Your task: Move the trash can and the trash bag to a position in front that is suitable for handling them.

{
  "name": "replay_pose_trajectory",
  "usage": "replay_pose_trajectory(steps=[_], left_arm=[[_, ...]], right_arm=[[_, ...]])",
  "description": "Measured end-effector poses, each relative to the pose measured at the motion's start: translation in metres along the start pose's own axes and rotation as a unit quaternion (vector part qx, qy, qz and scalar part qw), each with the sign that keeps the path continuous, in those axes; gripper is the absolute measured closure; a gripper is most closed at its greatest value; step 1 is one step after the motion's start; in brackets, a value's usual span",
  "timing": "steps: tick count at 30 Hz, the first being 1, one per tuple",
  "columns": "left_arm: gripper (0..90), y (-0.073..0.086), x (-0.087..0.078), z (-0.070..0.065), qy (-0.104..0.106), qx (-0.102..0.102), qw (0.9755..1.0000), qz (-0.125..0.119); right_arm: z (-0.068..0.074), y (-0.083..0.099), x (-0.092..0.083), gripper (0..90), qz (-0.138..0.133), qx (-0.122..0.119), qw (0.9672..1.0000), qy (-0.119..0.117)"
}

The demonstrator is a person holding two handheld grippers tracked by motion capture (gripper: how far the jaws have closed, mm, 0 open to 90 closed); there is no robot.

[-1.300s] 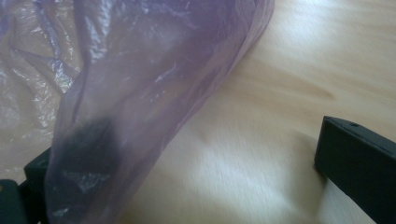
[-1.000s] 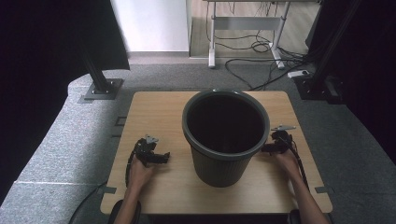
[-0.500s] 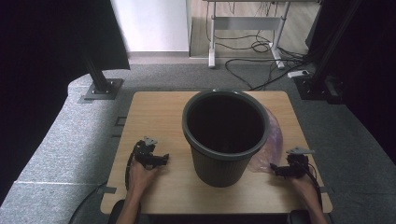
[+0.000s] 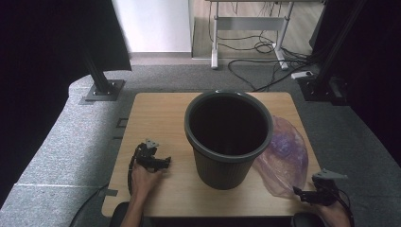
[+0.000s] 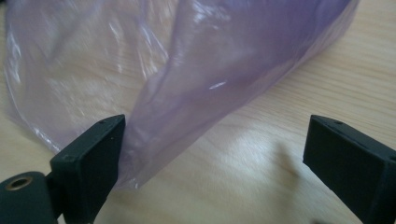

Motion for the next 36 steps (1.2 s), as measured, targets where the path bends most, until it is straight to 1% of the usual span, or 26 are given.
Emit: replay_pose_trajectory(steps=[1, 2, 3, 4, 5, 6, 7, 10, 11, 12, 13, 14, 17, 18, 19, 21, 23, 26, 28, 31, 32, 33, 34, 36], left_arm=[[0.1, 0.000, 0.000, 0.000, 0.001, 0.001, 1.0000, 0.000], [0.1, 0.000, 0.000, 0.000, 0.002, 0.001, 1.0000, -0.001], [0.1, 0.000, 0.000, 0.000, 0.002, 0.001, 1.0000, -0.001], [0.1, 0.000, 0.000, 0.000, 0.002, 0.001, 1.0000, 0.000], [0.0, 0.000, 0.000, 0.000, 0.002, 0.002, 1.0000, 0.000], [0.0, 0.000, 0.000, 0.000, 0.003, 0.002, 1.0000, -0.001], [0.0, 0.000, 0.000, 0.000, 0.003, 0.002, 1.0000, -0.001], [0.0, 0.000, 0.000, 0.000, 0.003, 0.002, 1.0000, -0.001], [0.0, 0.000, 0.000, 0.000, 0.003, 0.003, 1.0000, -0.001], [0.0, 0.000, 0.000, 0.000, 0.003, 0.003, 1.0000, -0.001], [0.0, 0.000, 0.000, 0.000, 0.003, 0.002, 1.0000, -0.001], [0.1, 0.000, 0.000, 0.000, 0.003, 0.002, 1.0000, -0.001], [0.2, 0.001, -0.001, -0.001, 0.001, 0.000, 1.0000, -0.001], [0.2, 0.001, -0.001, -0.001, 0.001, 0.000, 1.0000, 0.000], [0.2, 0.001, -0.001, -0.001, 0.001, 0.000, 1.0000, 0.000], [0.1, 0.001, -0.001, -0.001, -0.001, -0.002, 1.0000, 0.000], [0.1, 0.001, -0.001, -0.001, -0.002, -0.003, 1.0000, 0.000], [0.0, 0.001, 0.000, -0.002, -0.002, -0.003, 1.0000, 0.001], [0.0, 0.000, 0.000, -0.002, -0.003, -0.004, 1.0000, 0.001], [0.0, 0.001, -0.001, -0.003, -0.006, -0.007, 1.0000, 0.001], [0.0, 0.001, -0.001, -0.003, -0.006, -0.007, 1.0000, 0.001], [0.0, 0.001, -0.001, -0.003, -0.006, -0.007, 1.0000, 0.001], [0.0, 0.001, -0.001, -0.003, -0.007, -0.007, 1.0000, 0.001], [0.0, 0.001, -0.001, -0.003, -0.007, -0.008, 0.9999, 0.001]], right_arm=[[0.001, -0.004, -0.012, 5.0, -0.009, 0.002, 1.0000, 0.001], [0.003, -0.008, -0.018, 4.4, -0.016, 0.002, 0.9999, 0.003], [0.003, -0.008, -0.018, 4.4, -0.016, 0.002, 0.9999, 0.003], [0.004, -0.014, -0.024, 4.2, -0.022, -0.002, 0.9997, 0.005], [0.006, -0.020, -0.030, 3.9, -0.030, -0.006, 0.9995, 0.005], [0.012, -0.037, -0.038, 1.8, -0.045, -0.015, 0.9989, 0.001], [0.012, -0.037, -0.038, 1.8, -0.045, -0.015, 0.9989, 0.001], [0.023, -0.067, -0.040, 1.0, -0.064, -0.035, 0.9972, -0.017], [0.027, -0.078, -0.038, 0.5, -0.067, -0.043, 0.9966, -0.021], [0.034, -0.098, -0.027, 0.4, -0.069, -0.056, 0.9957, -0.025], [0.036, -0.107, -0.020, 0.4, -0.068, -0.057, 0.9956, -0.029], [0.036, -0.107, -0.020, 0.4, -0.068, -0.057, 0.9956, -0.029], [0.040, -0.125, 0.010, 0.5, -0.052, -0.050, 0.9969, -0.031], [0.037, -0.128, 0.032, 0.4, -0.035, -0.032, 0.9986, -0.022], [0.037, -0.128, 0.032, 0.4, -0.035, -0.032, 0.9986, -0.022], [0.032, -0.124, 0.053, 0.2, -0.018, -0.015, 0.9996, -0.017], [0.027, -0.112, 0.071, 0.0, -0.001, -0.004, 1.0000, -0.002], [0.021, -0.095, 0.083, 0.0, 0.012, 0.001, 0.9999, 0.001], [0.017, -0.086, 0.086, 0.0, 0.020, 0.003, 0.9998, -0.001], [0.013, -0.073, 0.086, 0.0, 0.022, -0.004, 0.9997, 0.002], [0.013, -0.073, 0.086, 0.0, 0.022, -0.004, 0.9997, 0.002], [0.012, -0.070, 0.085, 0.0, 0.018, -0.009, 0.9998, 0.004], [0.011, -0.065, 0.083, 0.0, 0.006, -0.009, 0.9999, 0.004], [0.009, -0.059, 0.078, 0.0, -0.004, -0.010, 0.9999, 0.003]])
Point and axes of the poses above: each handheld gripper's, and its own axes: x roughly forward along the jaws, y roughly out of its underside, z roughly to its left, the point moved 2 cm from there along x, roughly forward along the jaws, and after that the axes turned 3 degrees about -y, right-handed, at the moved point
